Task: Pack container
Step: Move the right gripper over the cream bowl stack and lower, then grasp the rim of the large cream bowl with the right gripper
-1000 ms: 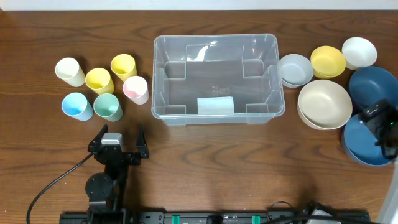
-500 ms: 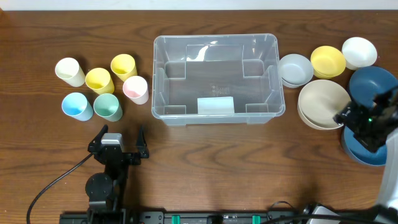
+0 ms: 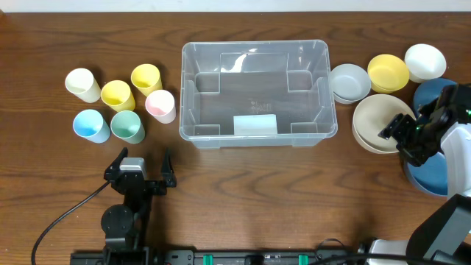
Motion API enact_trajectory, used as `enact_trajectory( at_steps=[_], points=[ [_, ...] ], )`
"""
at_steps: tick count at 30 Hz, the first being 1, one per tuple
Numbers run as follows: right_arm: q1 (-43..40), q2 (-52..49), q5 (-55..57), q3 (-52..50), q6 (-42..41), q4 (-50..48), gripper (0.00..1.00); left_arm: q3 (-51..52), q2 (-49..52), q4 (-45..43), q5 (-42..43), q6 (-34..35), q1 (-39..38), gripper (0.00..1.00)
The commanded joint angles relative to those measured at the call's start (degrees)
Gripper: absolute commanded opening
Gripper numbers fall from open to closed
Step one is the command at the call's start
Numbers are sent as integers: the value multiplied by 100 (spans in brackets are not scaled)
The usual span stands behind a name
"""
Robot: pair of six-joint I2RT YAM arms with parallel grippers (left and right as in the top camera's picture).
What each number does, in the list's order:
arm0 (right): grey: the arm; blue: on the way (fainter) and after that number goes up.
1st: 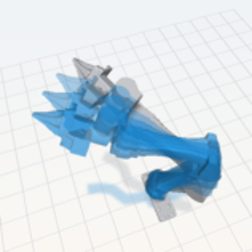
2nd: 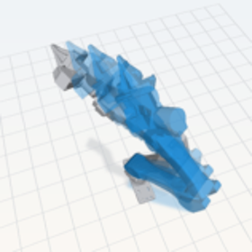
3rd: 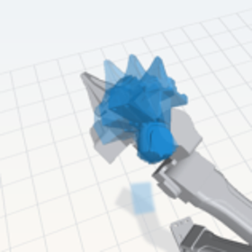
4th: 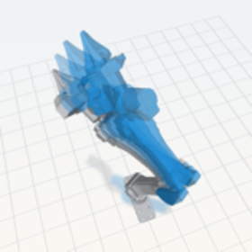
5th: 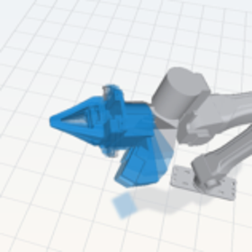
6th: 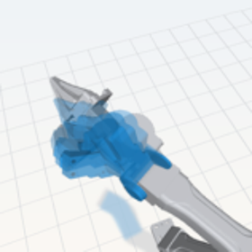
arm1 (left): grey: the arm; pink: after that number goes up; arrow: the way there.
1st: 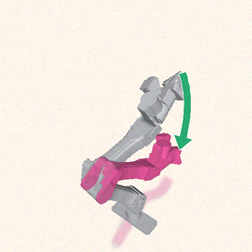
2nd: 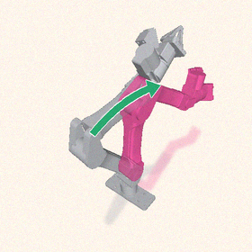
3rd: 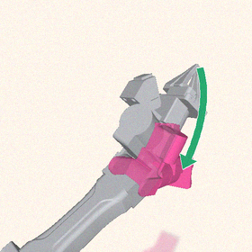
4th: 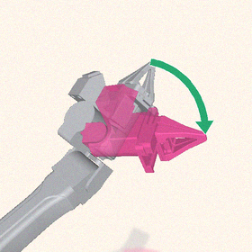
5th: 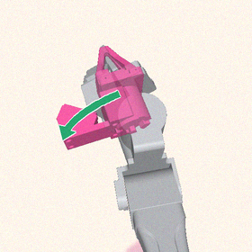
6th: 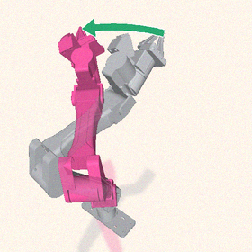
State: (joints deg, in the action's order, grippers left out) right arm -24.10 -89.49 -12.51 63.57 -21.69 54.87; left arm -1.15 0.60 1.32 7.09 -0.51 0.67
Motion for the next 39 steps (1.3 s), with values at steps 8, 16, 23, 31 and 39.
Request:
enact_trajectory(
  at_steps=[8, 16, 23, 31, 39],
  points=[
    [286, -15, 697, -61, -1172, 275, 64, 92, -24, 208, 81, -98, 28, 98],
    [284, -15, 822, -527, -1403, -345, 63, 92, -24, 208, 81, -98, 28, 98],
    [284, -22, 800, -1043, -1432, -1174, 48, 92, -24, 208, 81, -98, 28, 98],
    [269, -20, 815, -1054, -1403, -1401, 1, 92, -24, 208, 81, -98, 28, 98],
    [264, -20, 957, -1054, -1401, -1419, 1, 92, -24, 208, 81, -98, 28, 98]
  ],
)
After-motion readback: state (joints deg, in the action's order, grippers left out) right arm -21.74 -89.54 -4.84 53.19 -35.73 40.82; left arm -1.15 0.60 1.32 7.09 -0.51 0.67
